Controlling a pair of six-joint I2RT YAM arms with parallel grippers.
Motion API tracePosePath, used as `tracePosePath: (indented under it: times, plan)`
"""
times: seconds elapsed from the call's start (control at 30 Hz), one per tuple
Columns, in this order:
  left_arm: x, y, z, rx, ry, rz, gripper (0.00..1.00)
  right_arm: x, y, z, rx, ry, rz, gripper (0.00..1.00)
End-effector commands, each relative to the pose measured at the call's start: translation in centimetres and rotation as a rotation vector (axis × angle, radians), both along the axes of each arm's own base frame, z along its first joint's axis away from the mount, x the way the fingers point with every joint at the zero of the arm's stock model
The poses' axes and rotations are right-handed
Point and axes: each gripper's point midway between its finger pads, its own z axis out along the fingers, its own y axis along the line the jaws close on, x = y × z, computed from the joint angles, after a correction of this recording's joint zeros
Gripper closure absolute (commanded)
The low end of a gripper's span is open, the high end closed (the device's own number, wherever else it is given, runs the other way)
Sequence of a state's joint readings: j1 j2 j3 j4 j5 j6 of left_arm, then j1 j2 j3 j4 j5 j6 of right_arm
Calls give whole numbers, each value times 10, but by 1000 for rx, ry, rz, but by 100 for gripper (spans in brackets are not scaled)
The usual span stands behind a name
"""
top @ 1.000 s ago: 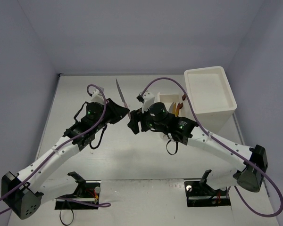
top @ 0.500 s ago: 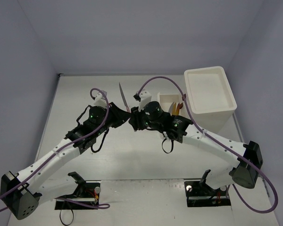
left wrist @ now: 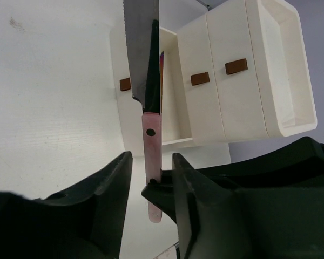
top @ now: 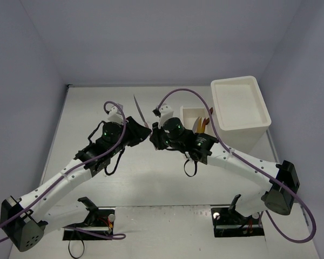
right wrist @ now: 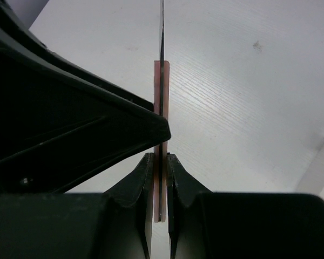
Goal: Sort the eating utensils into containers
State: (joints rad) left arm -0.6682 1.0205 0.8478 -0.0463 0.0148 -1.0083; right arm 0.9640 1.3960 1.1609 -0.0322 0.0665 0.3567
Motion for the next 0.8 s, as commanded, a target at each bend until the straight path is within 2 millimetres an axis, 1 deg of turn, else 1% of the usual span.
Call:
tracePosePath:
  times: [0.0, 0.03, 0.13, 0.17, 0.2, 0.33, 0.37, 0.4, 0.43, 0.5, 0.6, 0.7, 0.77]
  plan:
    - [3, 10, 37, 19, -128, 29, 54, 16, -14, 11, 33, -45, -114, 100]
    - [2, 16, 35, 49, -129, 40, 47, 17, -18, 7, 27, -37, -130, 100]
    - [-1, 37, 41, 157, -162, 79, 32, 21, -29, -4, 19, -8, -177, 100]
    - [0, 45, 42, 192, -175, 102, 28, 21, -37, -13, -6, 10, -194, 100]
    - [-1, 53, 44, 225, -183, 124, 27, 23, -43, -17, -10, 21, -216, 100]
    - [-10, 94, 56, 340, -229, 226, 26, 36, -76, -29, -14, 68, -352, 100]
    - [-12, 105, 58, 375, -239, 256, 26, 39, -87, -33, -15, 85, -394, 100]
    - [-16, 115, 58, 402, -244, 275, 26, 45, -101, -40, -34, 106, -446, 100]
    - [-16, 126, 58, 446, -250, 307, 26, 48, -115, -45, -56, 116, -499, 100]
    - [-24, 147, 51, 533, -238, 343, 26, 52, -133, -52, -89, 122, -583, 100]
    - [-33, 169, 43, 632, -224, 382, 26, 61, -156, -62, -104, 136, -686, 100]
    - [-42, 185, 33, 684, -213, 404, 26, 67, -170, -72, -104, 163, -753, 100]
    - [-47, 192, 27, 696, -210, 411, 26, 71, -177, -77, -108, 171, -789, 100]
